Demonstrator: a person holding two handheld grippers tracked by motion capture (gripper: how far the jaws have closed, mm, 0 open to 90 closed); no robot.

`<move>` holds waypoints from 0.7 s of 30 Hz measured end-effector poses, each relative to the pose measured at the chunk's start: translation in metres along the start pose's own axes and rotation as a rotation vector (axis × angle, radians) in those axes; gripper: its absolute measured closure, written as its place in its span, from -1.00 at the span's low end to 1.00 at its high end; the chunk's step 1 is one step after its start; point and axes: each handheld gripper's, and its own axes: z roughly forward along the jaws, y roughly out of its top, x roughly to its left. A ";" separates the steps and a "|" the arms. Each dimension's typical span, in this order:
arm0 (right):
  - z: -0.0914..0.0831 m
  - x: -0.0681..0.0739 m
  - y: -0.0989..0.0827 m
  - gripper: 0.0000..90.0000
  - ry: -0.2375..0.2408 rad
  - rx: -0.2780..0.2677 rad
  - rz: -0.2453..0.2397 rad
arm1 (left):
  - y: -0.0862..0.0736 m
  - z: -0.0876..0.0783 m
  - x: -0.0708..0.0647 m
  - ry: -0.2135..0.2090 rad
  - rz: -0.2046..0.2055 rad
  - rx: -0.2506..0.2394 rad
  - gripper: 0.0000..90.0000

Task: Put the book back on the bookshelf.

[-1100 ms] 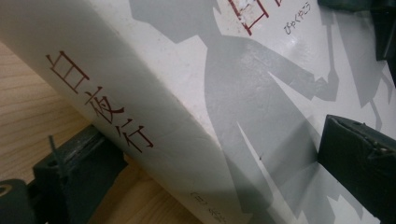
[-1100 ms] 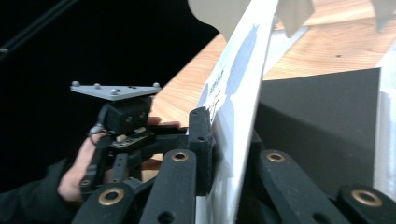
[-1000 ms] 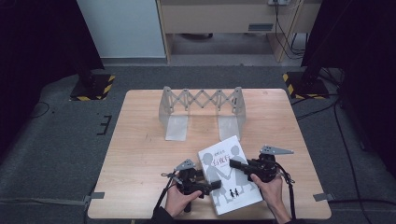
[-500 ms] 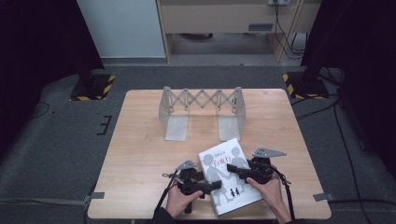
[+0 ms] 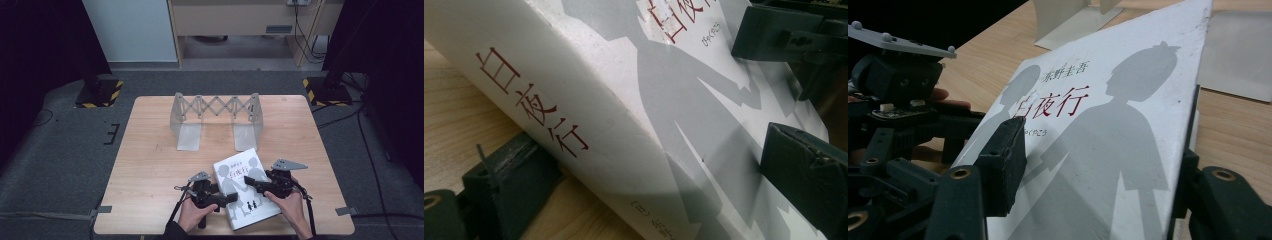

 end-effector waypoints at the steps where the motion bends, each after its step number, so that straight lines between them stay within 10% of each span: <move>1: 0.000 0.000 0.000 -0.13 0.000 0.000 0.000 | 0.000 0.000 0.000 0.000 0.000 0.000 -0.96; 21: -0.006 -0.014 -0.012 -0.27 -0.134 0.071 -0.033 | 0.000 0.002 -0.004 0.052 0.022 0.007 -0.89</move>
